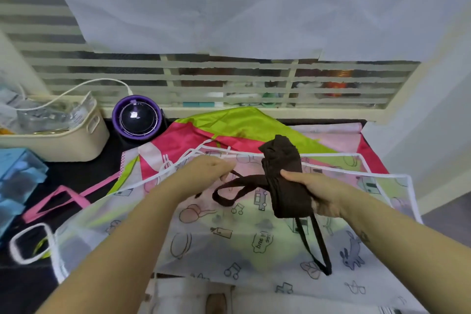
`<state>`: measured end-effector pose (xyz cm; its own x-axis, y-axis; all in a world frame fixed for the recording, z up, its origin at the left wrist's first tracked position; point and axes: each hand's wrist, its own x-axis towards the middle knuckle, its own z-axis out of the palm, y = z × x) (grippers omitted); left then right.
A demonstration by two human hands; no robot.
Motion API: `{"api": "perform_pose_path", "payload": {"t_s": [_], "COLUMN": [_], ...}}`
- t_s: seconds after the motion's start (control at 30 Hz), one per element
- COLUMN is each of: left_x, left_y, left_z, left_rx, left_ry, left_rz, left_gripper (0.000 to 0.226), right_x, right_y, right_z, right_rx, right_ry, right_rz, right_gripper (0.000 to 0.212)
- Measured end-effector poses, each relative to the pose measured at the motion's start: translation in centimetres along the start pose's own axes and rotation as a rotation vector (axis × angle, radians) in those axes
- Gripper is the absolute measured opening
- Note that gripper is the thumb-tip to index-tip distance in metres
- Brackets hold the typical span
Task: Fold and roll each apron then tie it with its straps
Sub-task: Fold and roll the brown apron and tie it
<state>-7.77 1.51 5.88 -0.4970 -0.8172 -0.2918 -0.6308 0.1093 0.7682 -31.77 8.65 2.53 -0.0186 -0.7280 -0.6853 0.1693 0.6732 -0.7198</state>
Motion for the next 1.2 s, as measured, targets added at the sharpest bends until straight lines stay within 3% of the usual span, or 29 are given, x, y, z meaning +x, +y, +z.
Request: {"api": "perform_pose_path", "payload": {"t_s": [0.1,0.27,0.37,0.47,0.57,0.63,0.7,0.77,0.83,0.9,1.03,1.17,1.2], "left_x": [0.4,1.5,3.1,4.8,5.8,6.3,6.4,6.3,6.2,6.1,5.8,6.2,6.3], "left_y": [-1.4,-1.9,-2.5,-3.1,-2.6,-2.9,-3.4,-3.7,-3.5,-3.0,-2.2,-2.3,-2.4], "left_z": [-0.2,4.0,7.8,10.6,11.5,11.8,12.0,12.4,12.9,13.1,13.4,13.5,13.6], "left_rx": [-0.021,-0.416,-0.483,-0.581,-0.735,-0.648,-0.448,-0.314,-0.206,-0.134,-0.119,-0.266,-0.351], "left_ry": [0.037,-0.050,-0.122,-0.192,-0.216,-0.237,-0.302,-0.346,-0.351,-0.358,-0.355,-0.345,-0.334], "left_rz": [-0.038,0.026,0.034,-0.046,-0.172,-0.146,-0.042,0.034,0.103,0.149,0.165,0.005,-0.021], "left_gripper": [0.042,0.040,0.031,0.022,0.035,0.037,0.042,0.049,0.053,0.053,0.019,0.033,0.031], "right_x": [2.6,4.8,5.8,6.4,6.6,6.2,5.2,3.9,2.2,0.6,-1.1,0.9,1.9], "right_y": [2.9,5.6,6.5,7.1,7.9,7.6,6.4,4.7,2.5,0.1,-3.4,-4.8,-4.3], "right_z": [1.2,2.9,3.3,2.9,2.0,1.1,-0.2,-1.4,-2.0,-1.6,0.8,1.6,0.7], "right_rx": [-0.021,-0.219,-0.327,-0.509,-0.456,-0.371,-0.463,-0.874,-1.218,-1.293,-1.187,-0.315,-0.219], "right_ry": [0.025,0.060,0.067,0.140,0.143,0.094,0.051,0.033,-0.022,-0.093,-0.229,-0.051,0.044], "right_rz": [0.054,0.098,0.036,-0.022,-0.050,-0.033,0.030,0.112,0.118,0.096,-0.176,-0.393,-0.415], "right_gripper": [0.058,0.044,0.034,0.024,0.023,0.022,0.032,0.034,0.016,0.014,0.023,0.019,0.019]}}
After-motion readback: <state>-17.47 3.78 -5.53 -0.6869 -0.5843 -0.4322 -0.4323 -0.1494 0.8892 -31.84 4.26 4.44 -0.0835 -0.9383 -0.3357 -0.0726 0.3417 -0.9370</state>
